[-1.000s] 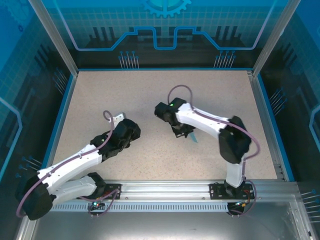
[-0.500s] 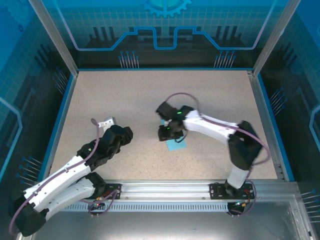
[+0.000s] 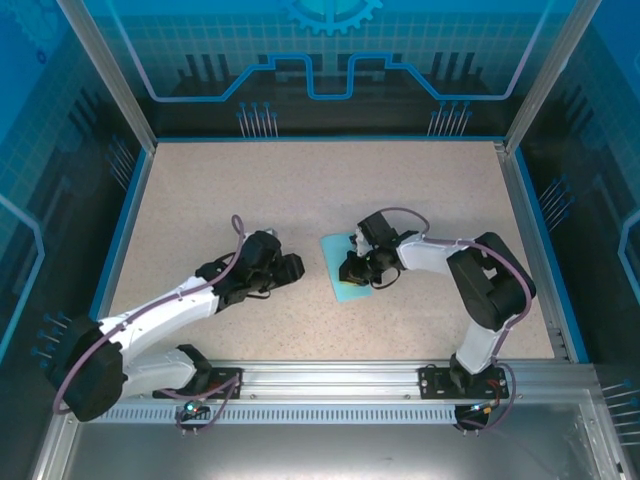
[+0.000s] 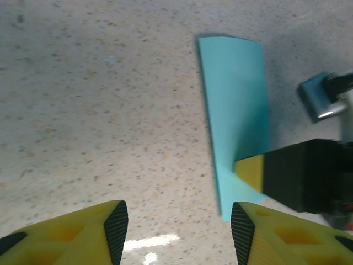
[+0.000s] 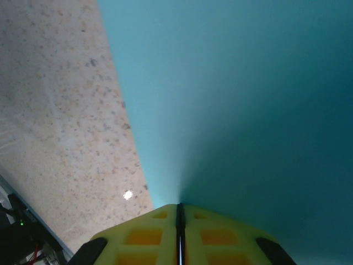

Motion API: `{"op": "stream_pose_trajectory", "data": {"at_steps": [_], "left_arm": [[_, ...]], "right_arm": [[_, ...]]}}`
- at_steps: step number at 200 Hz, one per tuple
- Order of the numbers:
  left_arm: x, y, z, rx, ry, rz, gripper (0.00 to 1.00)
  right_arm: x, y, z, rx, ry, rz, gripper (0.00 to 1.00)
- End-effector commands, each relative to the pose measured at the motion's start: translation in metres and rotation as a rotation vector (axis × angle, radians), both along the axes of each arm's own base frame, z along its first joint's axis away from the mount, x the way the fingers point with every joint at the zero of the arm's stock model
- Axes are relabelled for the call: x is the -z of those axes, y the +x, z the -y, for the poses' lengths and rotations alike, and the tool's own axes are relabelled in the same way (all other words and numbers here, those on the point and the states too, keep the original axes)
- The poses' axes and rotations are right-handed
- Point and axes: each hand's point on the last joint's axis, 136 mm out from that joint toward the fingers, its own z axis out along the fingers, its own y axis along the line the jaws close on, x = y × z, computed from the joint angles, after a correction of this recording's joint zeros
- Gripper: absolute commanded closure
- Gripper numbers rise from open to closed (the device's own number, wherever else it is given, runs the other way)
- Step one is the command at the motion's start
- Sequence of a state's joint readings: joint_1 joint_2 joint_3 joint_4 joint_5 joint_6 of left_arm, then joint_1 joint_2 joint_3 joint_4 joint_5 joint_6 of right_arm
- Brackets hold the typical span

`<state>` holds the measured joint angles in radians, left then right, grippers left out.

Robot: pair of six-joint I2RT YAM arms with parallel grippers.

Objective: Fold a paper plane with a square sheet of paper (pick it up from the middle)
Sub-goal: Third fold the triangle at the center of the table.

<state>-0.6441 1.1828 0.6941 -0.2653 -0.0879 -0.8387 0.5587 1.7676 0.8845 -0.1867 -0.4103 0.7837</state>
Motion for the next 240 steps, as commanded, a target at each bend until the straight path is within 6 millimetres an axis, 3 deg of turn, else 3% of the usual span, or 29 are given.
{"op": "stream_pose_trajectory", "data": {"at_steps": [1,17,29,57,75,94,112,137,189,240], "left_arm": [[-0.018,0.015,0.022,0.039,-0.071,0.019,0.44],[-0.017,0.023,0.035,0.068,-0.081,-0.003,0.46],[-0.014,0.028,0.046,0.092,-0.092,-0.028,0.48],[-0.004,0.040,0.071,0.150,-0.129,-0.069,0.54],[0.007,0.050,0.076,0.139,-0.106,-0.097,0.59],[0.014,0.057,0.091,0.160,-0.108,-0.115,0.64],[0.028,0.062,0.099,0.168,-0.087,-0.150,0.70],[0.040,0.070,0.103,0.174,-0.053,-0.170,0.74],[0.055,0.084,0.106,0.181,0.007,-0.184,0.75],[0.077,0.082,0.107,0.163,0.007,-0.236,0.75]], "right_arm": [[0.022,-0.015,0.001,0.090,-0.024,-0.061,0.89],[0.031,-0.024,0.012,0.172,-0.087,-0.075,0.89],[0.025,-0.026,0.011,0.203,-0.071,-0.063,0.87],[-0.014,-0.018,0.004,0.183,0.002,0.039,0.86],[-0.036,-0.014,0.021,0.185,-0.023,0.075,0.81],[-0.045,-0.015,0.045,0.173,-0.079,0.066,0.81],[-0.042,-0.014,0.061,0.177,-0.055,0.054,0.78],[-0.039,-0.017,0.063,0.131,0.031,0.013,0.79],[-0.028,-0.023,0.060,0.083,0.051,-0.002,0.75],[-0.012,-0.030,0.066,0.086,0.012,-0.033,0.70]]}}
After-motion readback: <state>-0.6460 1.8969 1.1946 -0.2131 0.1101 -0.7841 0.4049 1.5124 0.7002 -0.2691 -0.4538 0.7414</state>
